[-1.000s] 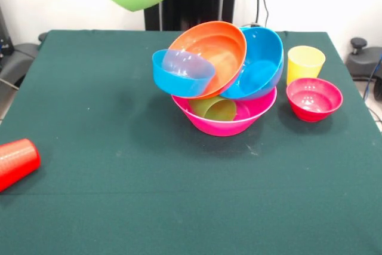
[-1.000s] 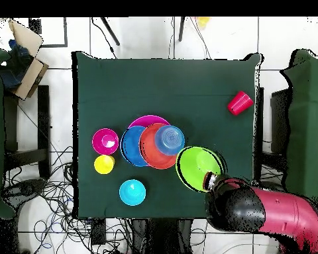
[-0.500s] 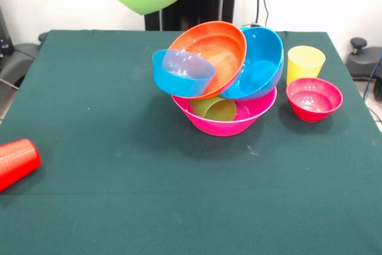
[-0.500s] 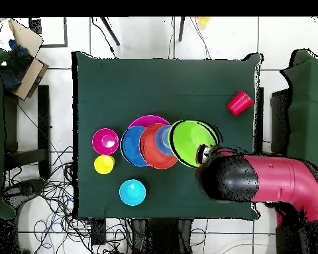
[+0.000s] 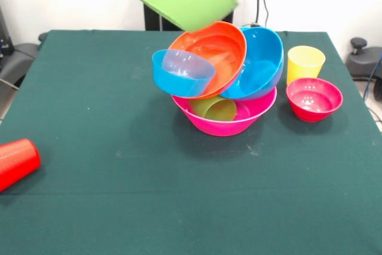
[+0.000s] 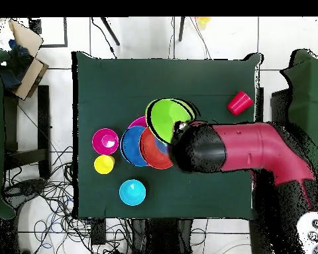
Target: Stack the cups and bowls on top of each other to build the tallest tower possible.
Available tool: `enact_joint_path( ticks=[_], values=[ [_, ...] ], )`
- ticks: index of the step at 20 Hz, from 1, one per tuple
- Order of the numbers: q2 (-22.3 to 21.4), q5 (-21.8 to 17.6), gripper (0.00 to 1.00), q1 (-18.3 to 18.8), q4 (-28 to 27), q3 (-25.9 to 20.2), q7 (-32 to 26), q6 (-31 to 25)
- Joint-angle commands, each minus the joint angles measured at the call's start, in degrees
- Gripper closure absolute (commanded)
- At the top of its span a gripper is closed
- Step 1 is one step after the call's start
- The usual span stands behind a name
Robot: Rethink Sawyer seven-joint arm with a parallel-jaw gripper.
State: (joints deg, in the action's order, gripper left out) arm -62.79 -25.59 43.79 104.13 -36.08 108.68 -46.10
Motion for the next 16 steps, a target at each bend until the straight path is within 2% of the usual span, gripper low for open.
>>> enact_joint_path(
  ticks=[1, 9, 16],
  values=[
    [5.0, -4.9, 1.0, -4.9, -3.8, 3.0, 1.8, -3.6],
    [5.1, -5.5, 1.0, -5.5, -0.6, 5.6, 2.1, 2.0],
    [5.5, -4.4, 1.0, -4.3, -0.7, 5.8, 0.0, 2.4]
  ],
)
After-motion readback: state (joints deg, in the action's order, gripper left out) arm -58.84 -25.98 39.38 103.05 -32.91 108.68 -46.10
